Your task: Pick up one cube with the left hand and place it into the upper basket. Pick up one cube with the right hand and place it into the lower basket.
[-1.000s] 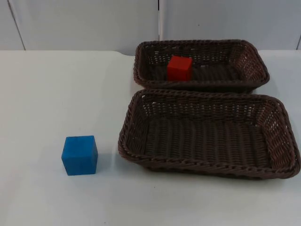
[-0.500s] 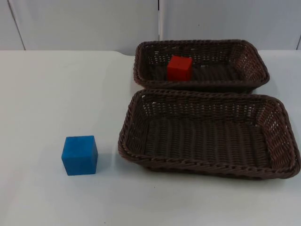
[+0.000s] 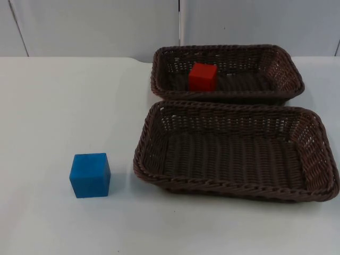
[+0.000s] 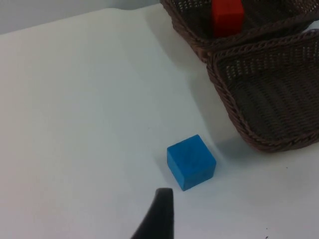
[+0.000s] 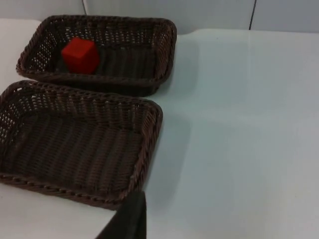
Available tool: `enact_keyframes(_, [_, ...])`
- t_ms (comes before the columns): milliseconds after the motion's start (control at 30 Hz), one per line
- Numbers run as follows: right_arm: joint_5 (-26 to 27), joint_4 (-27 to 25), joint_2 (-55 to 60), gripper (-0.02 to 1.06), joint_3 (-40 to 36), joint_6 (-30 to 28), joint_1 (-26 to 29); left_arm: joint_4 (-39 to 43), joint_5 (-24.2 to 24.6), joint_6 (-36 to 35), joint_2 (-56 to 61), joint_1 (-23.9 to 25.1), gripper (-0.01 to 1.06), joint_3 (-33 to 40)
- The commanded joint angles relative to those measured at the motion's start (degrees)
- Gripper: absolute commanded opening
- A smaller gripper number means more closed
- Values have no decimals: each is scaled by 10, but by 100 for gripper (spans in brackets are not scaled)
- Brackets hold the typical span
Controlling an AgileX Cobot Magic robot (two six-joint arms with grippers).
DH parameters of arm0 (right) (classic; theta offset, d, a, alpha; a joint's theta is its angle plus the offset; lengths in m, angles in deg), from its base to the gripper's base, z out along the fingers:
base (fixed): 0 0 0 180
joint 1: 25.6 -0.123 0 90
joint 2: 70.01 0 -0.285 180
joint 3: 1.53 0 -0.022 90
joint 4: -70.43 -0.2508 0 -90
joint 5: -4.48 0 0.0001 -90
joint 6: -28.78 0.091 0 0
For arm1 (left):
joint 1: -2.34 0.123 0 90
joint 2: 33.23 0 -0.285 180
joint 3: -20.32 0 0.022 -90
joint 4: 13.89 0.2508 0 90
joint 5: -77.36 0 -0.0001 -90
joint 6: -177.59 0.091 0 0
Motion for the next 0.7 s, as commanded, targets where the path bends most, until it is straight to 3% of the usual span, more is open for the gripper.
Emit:
enact_keyframes(0, [17,2,29,105,16,-8,3,4,-5,-4,2,-1,83,2])
enact_keyframes(267, [54,2,156,105,88,-20,3,4,-9,-4,2,-1,83,2])
enact_keyframes(667, [45,1,374,105,231,-49,3,4,-7,-4,2,-1,83,2])
